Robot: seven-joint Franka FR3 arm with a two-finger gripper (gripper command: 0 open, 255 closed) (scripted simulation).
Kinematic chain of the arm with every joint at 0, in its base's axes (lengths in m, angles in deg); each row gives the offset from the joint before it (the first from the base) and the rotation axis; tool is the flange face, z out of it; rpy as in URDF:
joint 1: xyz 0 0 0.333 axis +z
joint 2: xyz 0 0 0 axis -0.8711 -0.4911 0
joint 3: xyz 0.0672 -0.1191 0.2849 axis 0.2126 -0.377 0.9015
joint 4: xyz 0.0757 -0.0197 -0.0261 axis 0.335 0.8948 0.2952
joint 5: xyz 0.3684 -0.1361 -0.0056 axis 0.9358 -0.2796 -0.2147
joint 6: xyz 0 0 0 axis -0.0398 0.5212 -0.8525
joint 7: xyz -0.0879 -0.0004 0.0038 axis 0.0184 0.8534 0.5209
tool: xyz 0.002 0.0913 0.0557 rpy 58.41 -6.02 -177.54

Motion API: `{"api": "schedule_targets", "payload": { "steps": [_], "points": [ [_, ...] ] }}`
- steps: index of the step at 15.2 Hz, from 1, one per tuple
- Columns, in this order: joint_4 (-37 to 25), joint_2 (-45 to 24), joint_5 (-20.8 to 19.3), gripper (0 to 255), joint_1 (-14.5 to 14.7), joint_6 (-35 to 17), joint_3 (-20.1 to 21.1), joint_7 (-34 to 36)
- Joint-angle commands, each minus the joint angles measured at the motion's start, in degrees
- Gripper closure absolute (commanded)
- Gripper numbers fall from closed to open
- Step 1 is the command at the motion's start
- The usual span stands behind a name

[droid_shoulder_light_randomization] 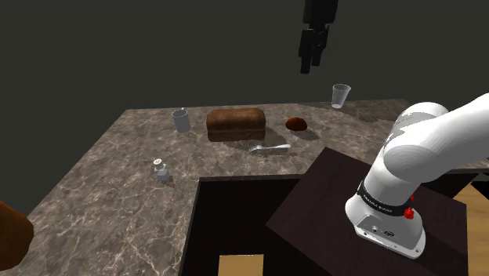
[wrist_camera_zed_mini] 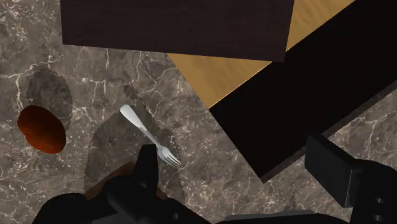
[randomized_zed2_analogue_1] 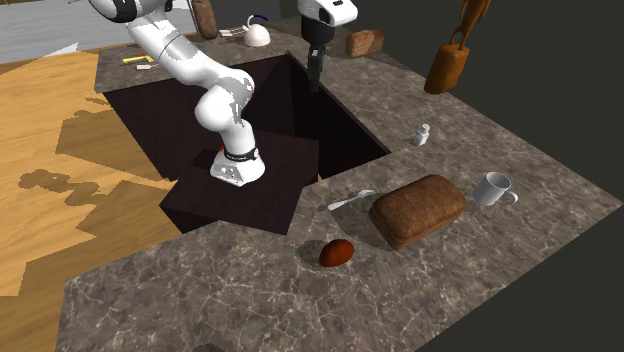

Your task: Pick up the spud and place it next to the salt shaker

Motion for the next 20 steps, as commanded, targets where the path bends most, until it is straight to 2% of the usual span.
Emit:
{"api": "schedule_targets", "payload": {
  "steps": [1,11,16,20],
  "points": [
    [0.0,0.0,0.0,0,0.0,0.0,0.0,0.0],
    [17.23,1.04,-10.43,0,-1.48,-18.85,-5.34,-12.23],
    [23.06,-2.81,-16.38,0,-3.22,-30.56,-9.02,-17.7],
    [25.89,-8.68,-21.47,0,-4.91,-41.2,-12.31,-21.55]
  ]
}}
